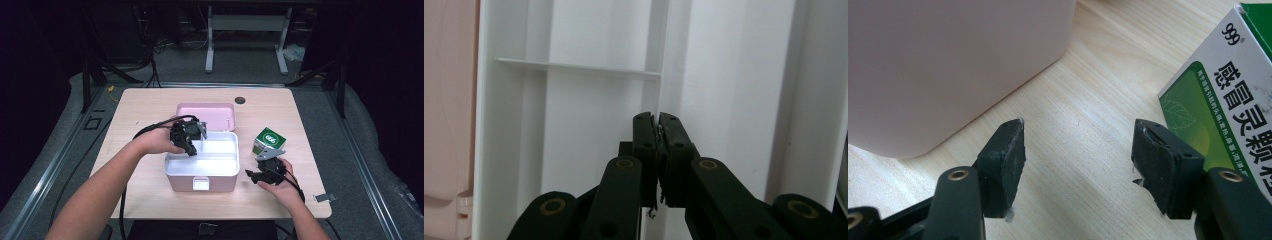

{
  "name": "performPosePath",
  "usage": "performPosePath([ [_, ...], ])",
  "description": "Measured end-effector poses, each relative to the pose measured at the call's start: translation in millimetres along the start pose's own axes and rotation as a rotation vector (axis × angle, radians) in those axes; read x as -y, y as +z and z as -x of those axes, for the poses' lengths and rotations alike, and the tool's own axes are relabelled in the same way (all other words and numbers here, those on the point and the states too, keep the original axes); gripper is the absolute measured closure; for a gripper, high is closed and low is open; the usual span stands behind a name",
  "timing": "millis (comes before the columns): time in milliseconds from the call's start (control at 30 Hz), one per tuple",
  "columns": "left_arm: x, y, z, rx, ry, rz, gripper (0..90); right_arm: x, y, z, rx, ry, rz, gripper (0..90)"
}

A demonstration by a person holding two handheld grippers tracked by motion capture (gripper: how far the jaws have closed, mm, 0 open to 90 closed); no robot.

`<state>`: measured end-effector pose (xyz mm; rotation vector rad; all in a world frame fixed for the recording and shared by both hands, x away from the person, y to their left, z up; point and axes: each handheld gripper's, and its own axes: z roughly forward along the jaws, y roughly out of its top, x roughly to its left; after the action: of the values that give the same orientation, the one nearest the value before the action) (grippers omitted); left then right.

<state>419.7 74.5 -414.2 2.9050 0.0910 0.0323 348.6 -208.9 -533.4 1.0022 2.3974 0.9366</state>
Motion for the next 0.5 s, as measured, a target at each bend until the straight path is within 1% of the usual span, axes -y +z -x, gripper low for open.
performPosePath([
  [33, -1.5, 0.3, 0.0, -0.001, 0.007, -0.012, 87.3, 0.0, 0.0, 0.0, 0.000, 0.001, 0.000, 38.0],
  [100, -2.1, 0.6, 0.3, -0.001, 0.008, -0.014, 87.3, 0.1, 0.3, 0.2, 0.000, 0.000, -0.001, 38.0],
  [133, -3.3, 0.7, 0.1, -0.002, 0.016, -0.023, 87.4, 0.1, 0.4, 0.1, -0.001, 0.001, -0.001, 38.0],
  [167, -4.4, 1.3, 0.3, 0.001, 0.011, -0.030, 87.4, 0.0, 0.3, -0.1, 0.008, -0.001, -0.006, 38.0],
  [200, -5.5, 1.9, 0.0, 0.002, 0.017, -0.035, 87.4, 0.0, 0.4, -0.3, 0.009, 0.000, -0.007, 38.0],
  [300, -9.4, 2.2, -0.2, 0.004, 0.028, -0.069, 87.6, 0.1, 0.7, -0.2, 0.003, -0.002, -0.004, 38.0],
  [400, -11.1, 3.1, -1.6, 0.015, 0.028, -0.080, 87.7, 0.2, 0.4, 0.2, -0.001, 0.000, -0.001, 38.0],
  [467, -12.0, 3.7, -1.9, 0.016, 0.030, -0.082, 87.7, 0.5, 0.5, 0.5, -0.003, 0.004, -0.003, 38.0],
  [500, -13.0, 3.5, -1.8, 0.015, 0.032, -0.093, 87.7, 0.5, 0.5, 0.5, 0.001, 0.002, -0.004, 38.0],
])
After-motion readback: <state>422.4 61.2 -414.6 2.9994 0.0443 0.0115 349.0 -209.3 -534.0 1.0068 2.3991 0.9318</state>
